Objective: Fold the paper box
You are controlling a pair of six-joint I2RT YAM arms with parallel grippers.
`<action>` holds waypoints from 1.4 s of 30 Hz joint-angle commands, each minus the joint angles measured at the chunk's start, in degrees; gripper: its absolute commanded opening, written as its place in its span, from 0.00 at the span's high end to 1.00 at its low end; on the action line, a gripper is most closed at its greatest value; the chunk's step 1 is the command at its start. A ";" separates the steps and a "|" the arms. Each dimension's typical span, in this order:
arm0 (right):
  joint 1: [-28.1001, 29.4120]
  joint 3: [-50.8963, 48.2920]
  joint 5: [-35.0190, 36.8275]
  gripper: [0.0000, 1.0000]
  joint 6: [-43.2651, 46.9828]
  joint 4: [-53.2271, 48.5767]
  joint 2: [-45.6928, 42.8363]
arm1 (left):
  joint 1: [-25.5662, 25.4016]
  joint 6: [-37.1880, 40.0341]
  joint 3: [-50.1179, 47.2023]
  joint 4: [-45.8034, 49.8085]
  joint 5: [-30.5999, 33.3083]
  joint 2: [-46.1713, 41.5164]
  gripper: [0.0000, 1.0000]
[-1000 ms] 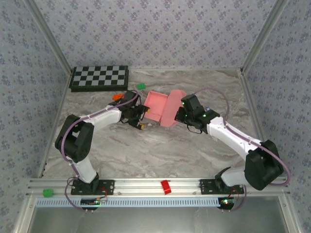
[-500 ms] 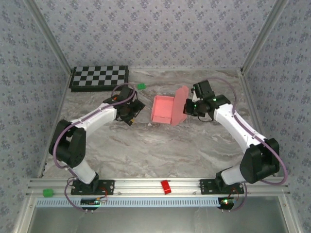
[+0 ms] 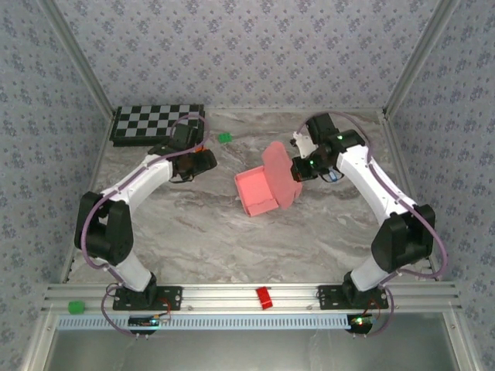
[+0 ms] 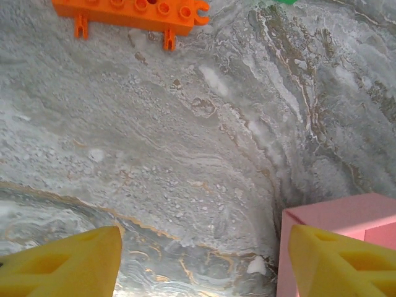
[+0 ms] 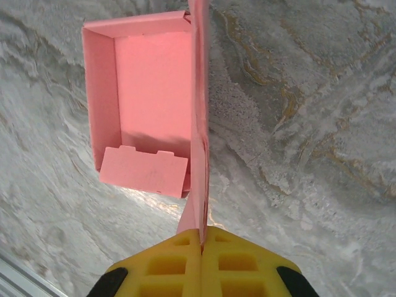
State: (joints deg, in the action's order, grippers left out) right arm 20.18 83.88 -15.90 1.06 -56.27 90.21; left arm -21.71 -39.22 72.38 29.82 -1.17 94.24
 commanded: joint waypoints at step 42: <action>19.20 15.04 31.75 0.99 58.24 10.11 14.72 | -2.67 -0.07 -18.37 -14.36 -18.61 0.52 0.86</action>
State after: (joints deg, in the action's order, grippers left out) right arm 39.05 99.33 13.13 53.74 -49.45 106.08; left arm -24.18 -38.50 53.87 16.86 -18.72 97.21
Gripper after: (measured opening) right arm 0.053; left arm 0.139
